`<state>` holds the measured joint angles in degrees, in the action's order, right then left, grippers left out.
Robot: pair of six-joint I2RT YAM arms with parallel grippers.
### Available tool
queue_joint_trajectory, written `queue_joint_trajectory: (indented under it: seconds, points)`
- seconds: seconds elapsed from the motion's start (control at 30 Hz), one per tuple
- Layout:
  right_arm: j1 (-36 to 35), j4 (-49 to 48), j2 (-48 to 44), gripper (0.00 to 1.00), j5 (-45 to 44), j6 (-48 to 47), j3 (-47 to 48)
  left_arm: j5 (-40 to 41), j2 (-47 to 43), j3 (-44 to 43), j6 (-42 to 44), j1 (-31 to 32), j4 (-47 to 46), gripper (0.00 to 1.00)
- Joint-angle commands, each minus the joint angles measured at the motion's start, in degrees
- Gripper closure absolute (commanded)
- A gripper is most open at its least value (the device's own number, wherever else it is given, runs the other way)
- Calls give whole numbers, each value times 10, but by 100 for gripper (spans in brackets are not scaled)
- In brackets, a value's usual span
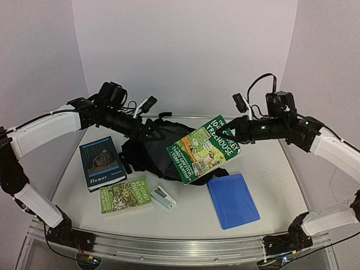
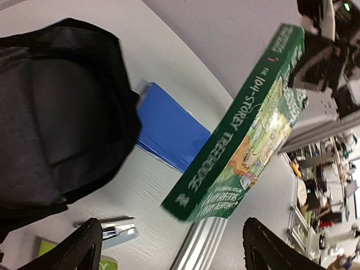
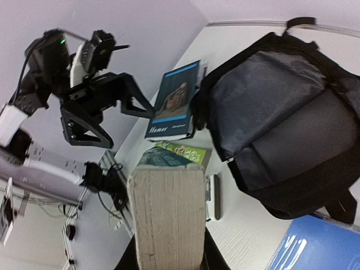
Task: Pack the student bag
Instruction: Pick up the book from the center of the board, then place the book in the student bag.
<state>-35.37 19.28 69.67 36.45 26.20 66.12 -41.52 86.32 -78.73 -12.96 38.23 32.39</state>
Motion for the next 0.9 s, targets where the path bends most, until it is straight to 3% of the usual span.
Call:
queue_joint_trajectory:
  seconds: [0.0, 0.17, 0.3, 0.73, 0.87]
  points:
    - [1, -99, -34, 100, -188, 150, -8, 65, -14, 21, -89, -69, -78, 5]
    - [1, -137, -30, 100, -267, 230, -21, 91, 24, 45, -154, -150, -110, 0]
    - [0, -172, -5, 100, -286, 275, -31, 60, 69, 61, -194, -191, -159, 0]
    - [0, -181, 46, 100, -320, 317, -53, -9, 223, 22, -230, -200, -198, 6]
    - [0, -181, 50, 100, -330, 325, -62, -43, 238, 32, -256, -200, -241, 14]
